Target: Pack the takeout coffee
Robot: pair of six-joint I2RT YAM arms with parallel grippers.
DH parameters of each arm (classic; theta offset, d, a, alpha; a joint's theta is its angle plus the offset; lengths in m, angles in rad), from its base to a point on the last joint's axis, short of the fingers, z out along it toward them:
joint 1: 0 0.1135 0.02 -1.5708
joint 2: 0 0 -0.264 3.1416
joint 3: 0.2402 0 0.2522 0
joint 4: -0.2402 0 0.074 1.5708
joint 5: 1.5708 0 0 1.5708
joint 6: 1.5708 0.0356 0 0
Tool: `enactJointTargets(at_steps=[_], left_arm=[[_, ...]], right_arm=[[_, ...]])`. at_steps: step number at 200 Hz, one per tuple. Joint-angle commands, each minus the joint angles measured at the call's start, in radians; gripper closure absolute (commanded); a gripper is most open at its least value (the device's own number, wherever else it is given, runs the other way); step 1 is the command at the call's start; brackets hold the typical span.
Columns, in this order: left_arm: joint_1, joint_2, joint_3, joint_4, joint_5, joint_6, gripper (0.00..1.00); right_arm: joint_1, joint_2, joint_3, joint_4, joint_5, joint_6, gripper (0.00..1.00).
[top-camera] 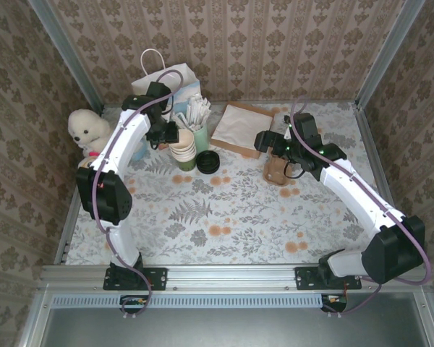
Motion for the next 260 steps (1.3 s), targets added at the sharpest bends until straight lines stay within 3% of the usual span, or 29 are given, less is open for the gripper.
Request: enactJointTargets(at_steps=[1, 112, 145, 196, 211, 260], left_arm=[[-0.006, 0.014, 0.012, -0.029, -0.025, 0.02, 0.66], [-0.008, 0.015, -0.025, 0.02, 0.011, 0.042, 0.77], [-0.008, 0.019, -0.03, 0.026, 0.012, 0.04, 0.73], [-0.008, 0.004, -0.038, 0.046, 0.01, 0.042, 0.88], [-0.007, 0.002, -0.028, 0.04, -0.001, 0.036, 1.0], [0.019, -0.023, -0.02, 0.05, 0.075, 0.008, 1.0]], right_arm=[[0.002, -0.007, 0.025, -0.035, 0.021, -0.023, 0.0], [0.002, -0.013, 0.037, -0.059, 0.058, -0.044, 0.0], [0.002, -0.018, 0.035, -0.068, 0.07, -0.051, 0.0], [0.002, -0.028, 0.036, -0.073, 0.081, -0.052, 0.0], [0.002, -0.03, 0.037, -0.076, 0.086, -0.054, 0.0], [0.002, -0.051, 0.037, -0.083, 0.098, -0.057, 0.0]])
